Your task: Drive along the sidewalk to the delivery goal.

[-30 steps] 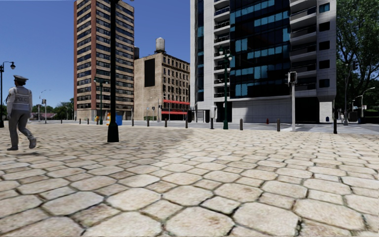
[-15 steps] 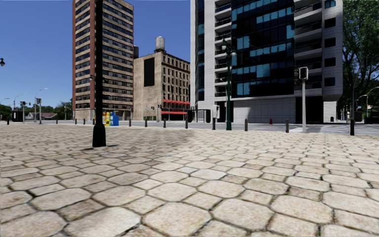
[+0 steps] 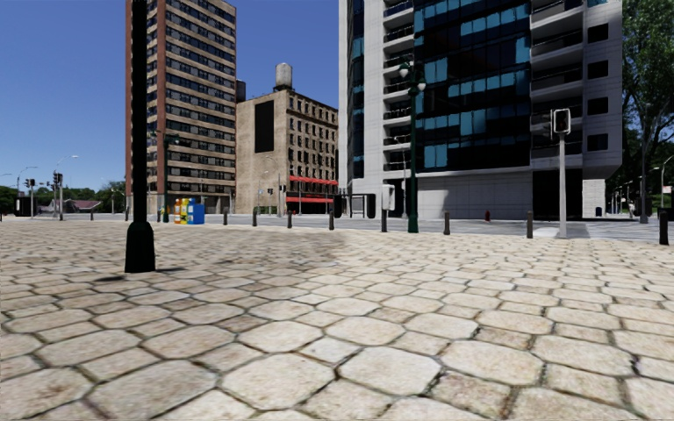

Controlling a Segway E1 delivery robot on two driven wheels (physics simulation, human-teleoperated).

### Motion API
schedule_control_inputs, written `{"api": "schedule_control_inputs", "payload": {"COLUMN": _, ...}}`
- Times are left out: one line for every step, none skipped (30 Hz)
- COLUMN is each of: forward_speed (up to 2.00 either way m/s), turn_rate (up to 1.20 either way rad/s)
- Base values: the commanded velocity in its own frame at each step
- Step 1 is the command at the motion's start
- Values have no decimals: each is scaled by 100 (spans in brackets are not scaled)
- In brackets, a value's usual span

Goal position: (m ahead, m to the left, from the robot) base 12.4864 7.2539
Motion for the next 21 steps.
{"api": "schedule_control_inputs", "payload": {"forward_speed": 200, "turn_rate": 0}}
{"api": "schedule_control_inputs", "payload": {"forward_speed": 200, "turn_rate": 0}}
{"api": "schedule_control_inputs", "payload": {"forward_speed": 200, "turn_rate": 0}}
{"api": "schedule_control_inputs", "payload": {"forward_speed": 200, "turn_rate": 0}}
{"api": "schedule_control_inputs", "payload": {"forward_speed": 200, "turn_rate": 0}}
{"api": "schedule_control_inputs", "payload": {"forward_speed": 200, "turn_rate": 0}}
{"api": "schedule_control_inputs", "payload": {"forward_speed": 200, "turn_rate": 0}}
{"api": "schedule_control_inputs", "payload": {"forward_speed": 200, "turn_rate": 0}}
{"api": "schedule_control_inputs", "payload": {"forward_speed": 200, "turn_rate": 0}}
{"api": "schedule_control_inputs", "payload": {"forward_speed": 200, "turn_rate": 0}}
{"api": "schedule_control_inputs", "payload": {"forward_speed": 200, "turn_rate": 0}}
{"api": "schedule_control_inputs", "payload": {"forward_speed": 200, "turn_rate": 0}}
{"api": "schedule_control_inputs", "payload": {"forward_speed": 200, "turn_rate": 0}}
{"api": "schedule_control_inputs", "payload": {"forward_speed": 200, "turn_rate": 0}}
{"api": "schedule_control_inputs", "payload": {"forward_speed": 200, "turn_rate": 0}}
{"api": "schedule_control_inputs", "payload": {"forward_speed": 200, "turn_rate": 0}}
{"api": "schedule_control_inputs", "payload": {"forward_speed": 200, "turn_rate": 0}}
{"api": "schedule_control_inputs", "payload": {"forward_speed": 200, "turn_rate": 0}}
{"api": "schedule_control_inputs", "payload": {"forward_speed": 200, "turn_rate": 0}}
{"api": "schedule_control_inputs", "payload": {"forward_speed": 200, "turn_rate": 0}}
{"api": "schedule_control_inputs", "payload": {"forward_speed": 200, "turn_rate": 0}}
